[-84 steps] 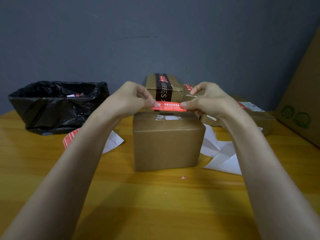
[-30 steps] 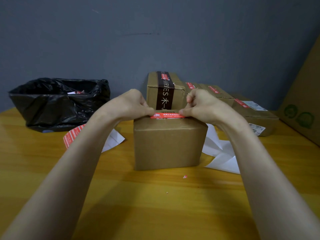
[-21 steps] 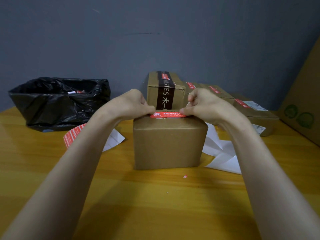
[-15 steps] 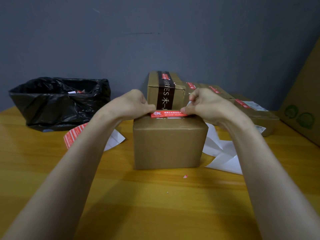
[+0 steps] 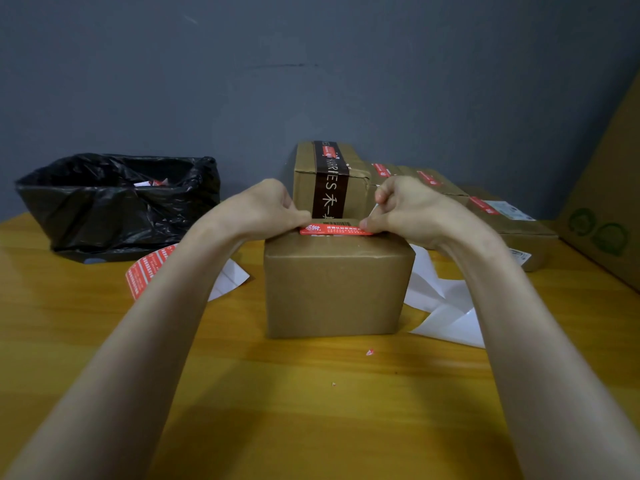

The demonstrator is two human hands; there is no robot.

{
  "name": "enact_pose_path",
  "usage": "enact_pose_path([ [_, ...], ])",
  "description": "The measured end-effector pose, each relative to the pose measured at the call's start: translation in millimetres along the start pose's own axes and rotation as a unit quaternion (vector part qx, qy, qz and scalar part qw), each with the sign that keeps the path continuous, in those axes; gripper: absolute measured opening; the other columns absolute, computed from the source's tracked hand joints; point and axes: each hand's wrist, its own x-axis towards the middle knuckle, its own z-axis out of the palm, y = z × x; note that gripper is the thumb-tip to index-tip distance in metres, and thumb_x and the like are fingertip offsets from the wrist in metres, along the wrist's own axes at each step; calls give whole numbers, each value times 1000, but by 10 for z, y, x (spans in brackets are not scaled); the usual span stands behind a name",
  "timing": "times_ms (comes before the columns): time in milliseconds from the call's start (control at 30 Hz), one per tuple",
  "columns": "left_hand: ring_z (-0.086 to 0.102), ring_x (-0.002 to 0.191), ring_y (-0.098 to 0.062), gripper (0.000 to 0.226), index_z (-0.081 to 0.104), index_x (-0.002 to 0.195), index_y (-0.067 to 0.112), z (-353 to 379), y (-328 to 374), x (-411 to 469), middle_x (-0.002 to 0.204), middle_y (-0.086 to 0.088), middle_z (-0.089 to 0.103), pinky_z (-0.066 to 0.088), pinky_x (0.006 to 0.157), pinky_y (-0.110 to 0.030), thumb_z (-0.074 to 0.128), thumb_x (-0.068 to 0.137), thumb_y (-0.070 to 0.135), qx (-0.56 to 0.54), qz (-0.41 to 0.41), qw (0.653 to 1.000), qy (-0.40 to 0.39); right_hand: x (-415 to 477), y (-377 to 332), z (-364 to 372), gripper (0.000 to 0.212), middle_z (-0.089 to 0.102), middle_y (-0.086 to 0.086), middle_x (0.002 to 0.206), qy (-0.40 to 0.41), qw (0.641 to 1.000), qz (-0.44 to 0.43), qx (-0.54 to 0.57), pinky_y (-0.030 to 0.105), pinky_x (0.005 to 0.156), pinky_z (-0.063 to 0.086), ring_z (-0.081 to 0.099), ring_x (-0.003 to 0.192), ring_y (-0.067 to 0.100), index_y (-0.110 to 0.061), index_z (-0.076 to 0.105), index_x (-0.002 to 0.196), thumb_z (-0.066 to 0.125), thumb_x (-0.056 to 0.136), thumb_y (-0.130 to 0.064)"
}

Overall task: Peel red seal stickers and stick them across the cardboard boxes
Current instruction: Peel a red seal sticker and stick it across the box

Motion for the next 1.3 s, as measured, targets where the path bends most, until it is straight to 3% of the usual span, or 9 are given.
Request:
enact_pose_path([
  [433, 61, 71, -6, 24, 71, 79, 10, -4, -8, 5, 75, 2, 66, 44, 62, -19, 59, 90, 28, -2, -2, 1000, -3, 3, -13, 20, 35, 67, 13, 99, 2, 1000, -4, -16, 44, 97, 45, 61, 103, 27, -23, 40, 79, 73, 79, -15],
  [700, 58, 78, -3, 16, 71, 82, 11, -6, -8, 15, 80, 8, 63, 46, 77, -26, 64, 86, 25, 22, 11, 1000, -3, -20, -40, 41, 34, 66, 11, 101, 11, 999, -12, -49, 43, 93, 47, 60, 97, 25, -23, 39, 76, 73, 79, -16],
  [900, 60, 81, -5, 13, 66, 77, 17, 4, -16, 37, 82, 8, 64, 49, 80, -28, 65, 85, 28, 43, 10, 999, -3, -20, -37, 38, 33, 57, 2, 83, 5, 998, -17, -58, 38, 85, 46, 53, 85, 18, -22, 40, 74, 72, 79, -18],
  [1167, 60, 80, -12, 20, 65, 79, 14, -9, -8, 25, 81, 2, 64, 52, 74, -30, 65, 83, 34, 87, 14, 996, 14, -28, -28, 39, 31, 47, -4, 74, 10, 997, -19, -78, 28, 65, 37, 45, 74, 15, -22, 41, 74, 72, 77, -20],
  [1300, 57, 75, -8, 21, 63, 73, 15, -55, -45, 2, 80, 5, 60, 46, 64, -25, 64, 84, 34, 85, 25, 996, 10, -39, 8, -3, 26, 50, -3, 76, 7, 998, -12, -66, 30, 66, 40, 47, 72, 15, -22, 45, 77, 71, 79, -21],
])
